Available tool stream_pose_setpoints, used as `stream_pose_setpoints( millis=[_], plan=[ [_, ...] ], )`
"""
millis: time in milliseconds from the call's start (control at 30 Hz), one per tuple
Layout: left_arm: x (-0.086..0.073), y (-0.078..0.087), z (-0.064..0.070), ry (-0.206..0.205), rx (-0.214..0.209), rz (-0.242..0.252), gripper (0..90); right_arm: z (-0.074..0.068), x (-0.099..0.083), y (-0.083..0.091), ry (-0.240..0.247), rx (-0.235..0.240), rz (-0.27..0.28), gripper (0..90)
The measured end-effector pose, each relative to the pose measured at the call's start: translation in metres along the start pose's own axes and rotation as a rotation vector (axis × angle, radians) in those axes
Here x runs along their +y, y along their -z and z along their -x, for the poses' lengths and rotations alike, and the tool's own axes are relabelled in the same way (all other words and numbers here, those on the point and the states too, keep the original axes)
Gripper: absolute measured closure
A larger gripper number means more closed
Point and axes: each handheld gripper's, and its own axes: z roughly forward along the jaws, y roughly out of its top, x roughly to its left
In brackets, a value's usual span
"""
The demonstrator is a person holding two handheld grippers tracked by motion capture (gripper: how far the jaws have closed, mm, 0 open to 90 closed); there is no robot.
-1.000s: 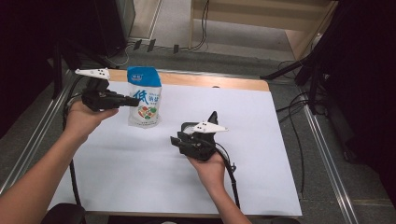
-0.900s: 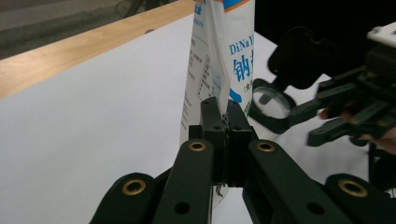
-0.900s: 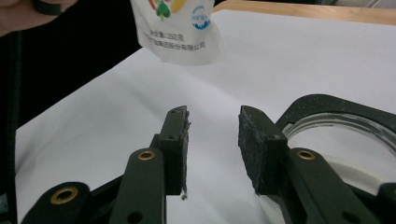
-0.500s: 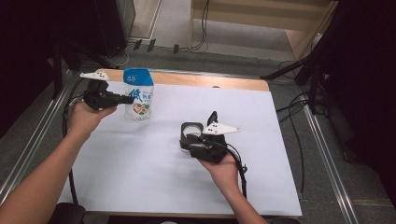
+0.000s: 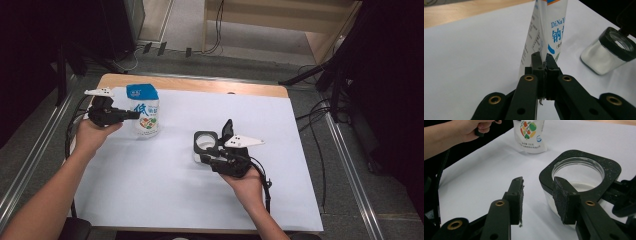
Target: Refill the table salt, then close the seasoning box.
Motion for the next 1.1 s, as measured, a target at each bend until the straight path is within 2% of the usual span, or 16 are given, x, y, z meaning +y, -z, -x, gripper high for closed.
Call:
stream_pose_setpoints(
  millis=[100,233,333,567,633,767,800,1000,1100],
  plan=[
    [-0.005,0.004,0.001,-0.012,0.001,-0.016,90.0,0.001,-0.001,0.004,0.005,-0.001,-0.002,61.6],
    [-0.009,0.006,0.003,0.001,-0.014,-0.037,88.6,0.005,-0.004,0.011,0.001,-0.008,0.003,61.4],
    [-0.006,0.005,0.007,-0.021,-0.002,-0.050,86.3,0.009,-0.005,0.013,-0.006,-0.011,-0.006,61.4],
    [-0.007,0.006,0.006,-0.001,-0.009,-0.045,82.7,0.011,-0.005,0.015,-0.008,-0.014,-0.008,61.4],
    [-0.007,0.006,0.006,0.019,-0.021,-0.044,81.3,0.011,-0.005,0.015,-0.014,-0.011,-0.011,61.4],
    [-0.007,0.008,0.006,0.016,-0.017,-0.042,75.0,0.012,-0.005,0.017,-0.013,-0.008,-0.011,61.5],
    [-0.007,0.008,0.006,0.030,-0.022,-0.039,72.9,0.012,-0.005,0.017,-0.012,-0.009,-0.010,61.5],
    [-0.007,0.010,0.006,0.027,-0.005,-0.047,64.6,0.014,-0.005,0.018,-0.024,-0.013,-0.013,61.7],
    [-0.006,0.012,0.008,0.011,0.000,-0.051,62.4,0.015,-0.004,0.019,-0.022,-0.017,-0.011,62.2]
  ],
)
